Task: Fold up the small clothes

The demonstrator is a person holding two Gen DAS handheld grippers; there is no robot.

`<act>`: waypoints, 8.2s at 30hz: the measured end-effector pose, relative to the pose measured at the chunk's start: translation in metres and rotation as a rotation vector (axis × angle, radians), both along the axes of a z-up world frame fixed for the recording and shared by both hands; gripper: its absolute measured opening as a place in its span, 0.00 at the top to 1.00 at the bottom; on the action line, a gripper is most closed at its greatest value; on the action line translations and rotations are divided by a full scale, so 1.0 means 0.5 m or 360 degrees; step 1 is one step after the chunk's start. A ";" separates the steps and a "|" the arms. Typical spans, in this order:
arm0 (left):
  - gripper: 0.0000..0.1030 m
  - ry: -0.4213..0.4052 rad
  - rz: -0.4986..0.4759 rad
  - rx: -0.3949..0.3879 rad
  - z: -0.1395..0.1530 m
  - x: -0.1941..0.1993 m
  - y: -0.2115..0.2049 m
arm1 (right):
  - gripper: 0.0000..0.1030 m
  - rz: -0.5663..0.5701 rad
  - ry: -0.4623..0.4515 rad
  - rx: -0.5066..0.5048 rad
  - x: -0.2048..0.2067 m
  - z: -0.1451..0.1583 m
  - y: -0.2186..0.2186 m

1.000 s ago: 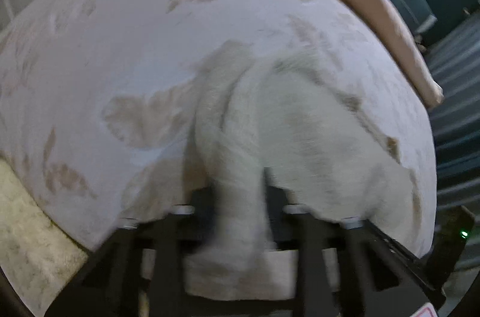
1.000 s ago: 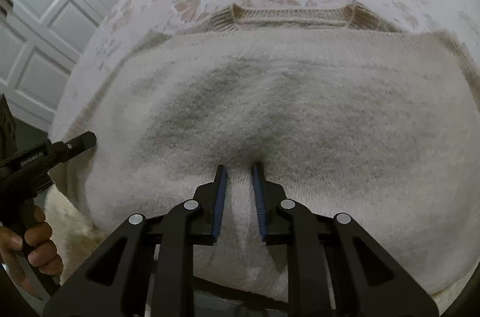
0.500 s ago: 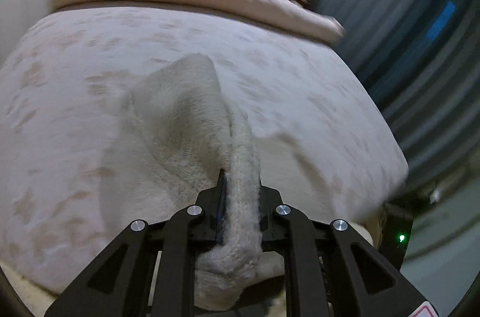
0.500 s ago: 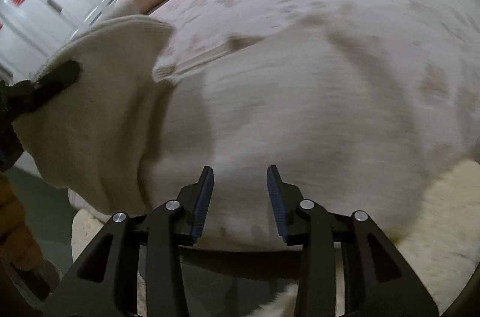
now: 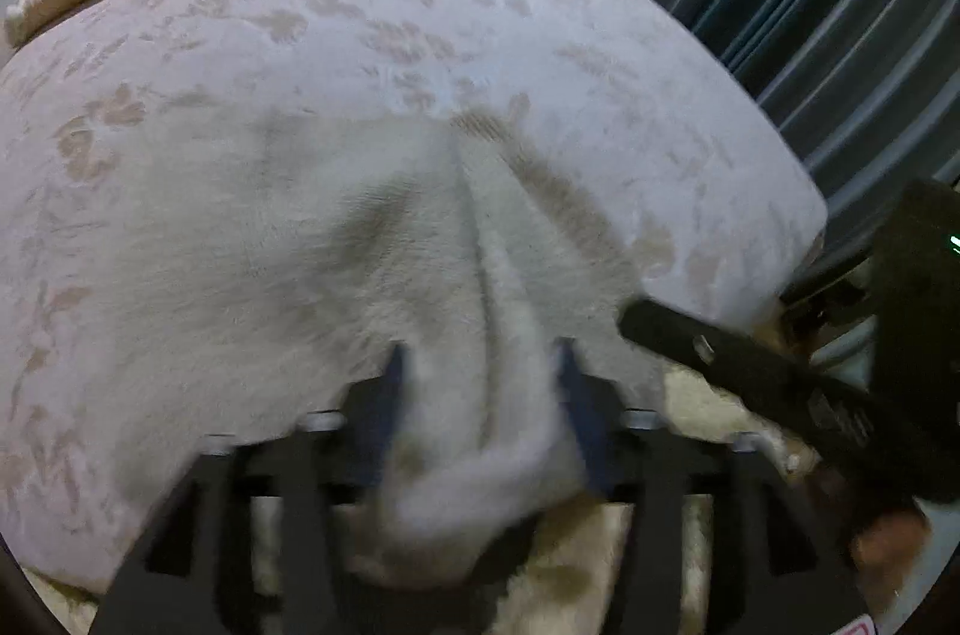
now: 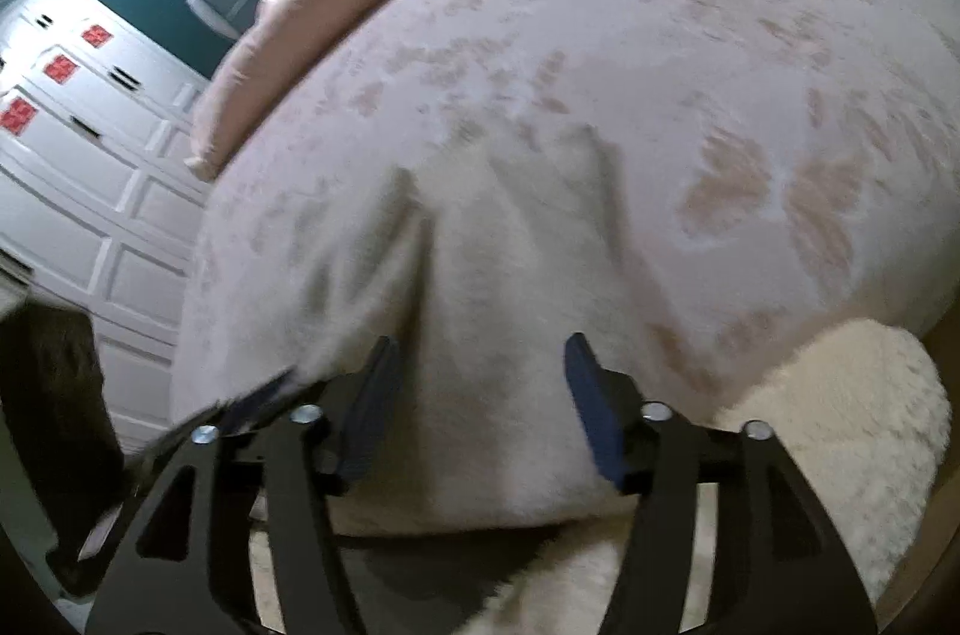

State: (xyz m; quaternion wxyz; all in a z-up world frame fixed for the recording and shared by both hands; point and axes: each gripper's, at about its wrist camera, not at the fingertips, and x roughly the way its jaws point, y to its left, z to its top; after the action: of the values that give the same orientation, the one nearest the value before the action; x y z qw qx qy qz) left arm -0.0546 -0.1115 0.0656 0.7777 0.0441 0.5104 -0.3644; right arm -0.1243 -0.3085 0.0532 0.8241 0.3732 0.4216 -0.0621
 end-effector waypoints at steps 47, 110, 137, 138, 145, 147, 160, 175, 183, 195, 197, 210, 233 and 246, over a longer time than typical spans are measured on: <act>0.32 0.0010 0.0296 0.0171 0.019 0.035 0.094 | 0.59 0.0189 0.0162 -0.0124 -0.019 -0.026 0.025; 0.13 -0.0191 0.0241 0.0473 -0.061 0.021 -0.047 | 0.90 0.0152 0.0299 -0.0256 0.210 -0.082 -0.108; 0.08 -0.0239 0.0250 0.0584 -0.070 0.017 -0.065 | 0.85 0.0322 0.0446 -0.0493 0.055 -0.054 0.041; 0.08 -0.0255 0.0245 0.0597 -0.068 0.016 -0.065 | 0.84 0.0312 0.0440 -0.0485 0.055 -0.048 0.040; 0.08 -0.0103 0.0358 0.0487 -0.033 0.038 -0.016 | 0.41 0.0165 0.0273 -0.0417 0.037 0.016 0.004; 0.08 -0.0038 0.0440 0.0448 -0.024 0.049 0.012 | 0.37 0.0106 0.0265 -0.0441 0.031 0.018 -0.013; 0.05 0.0284 0.0547 0.0245 -0.095 0.116 0.113 | 0.17 0.0096 0.0257 -0.0042 0.078 -0.104 -0.049; 0.05 0.0219 0.0530 0.0382 -0.126 0.128 -0.004 | 0.09 0.0221 0.0123 -0.0015 0.128 -0.124 -0.046; 0.05 0.0146 0.0534 0.0436 -0.131 0.135 -0.023 | 0.08 0.0250 0.0072 -0.0019 0.141 -0.132 -0.042; 0.05 0.0076 0.0532 0.0426 -0.143 0.140 -0.037 | 0.08 0.0257 -0.0022 0.0020 0.139 -0.143 -0.052; 0.05 0.0070 0.0531 0.0413 -0.143 0.140 -0.036 | 0.08 0.0258 -0.0033 0.0028 0.138 -0.144 -0.054; 0.32 0.0311 0.0302 -0.0099 -0.034 0.133 0.010 | 0.66 0.0221 -0.0131 0.0136 0.074 -0.001 -0.045; 0.47 0.0292 0.0526 -0.0213 0.031 0.197 0.294 | 0.71 -0.0082 0.0050 -0.0143 0.055 0.061 -0.089; 0.18 0.0756 0.0247 -0.0419 -0.139 0.217 -0.001 | 0.29 -0.0202 -0.0056 0.0431 0.028 -0.116 -0.222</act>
State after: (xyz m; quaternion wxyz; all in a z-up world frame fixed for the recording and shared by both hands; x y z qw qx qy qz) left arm 0.0541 -0.1119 -0.0039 0.6609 -0.1831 0.6286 -0.3669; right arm -0.1104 -0.4194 -0.0050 0.7679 0.5079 0.3871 -0.0501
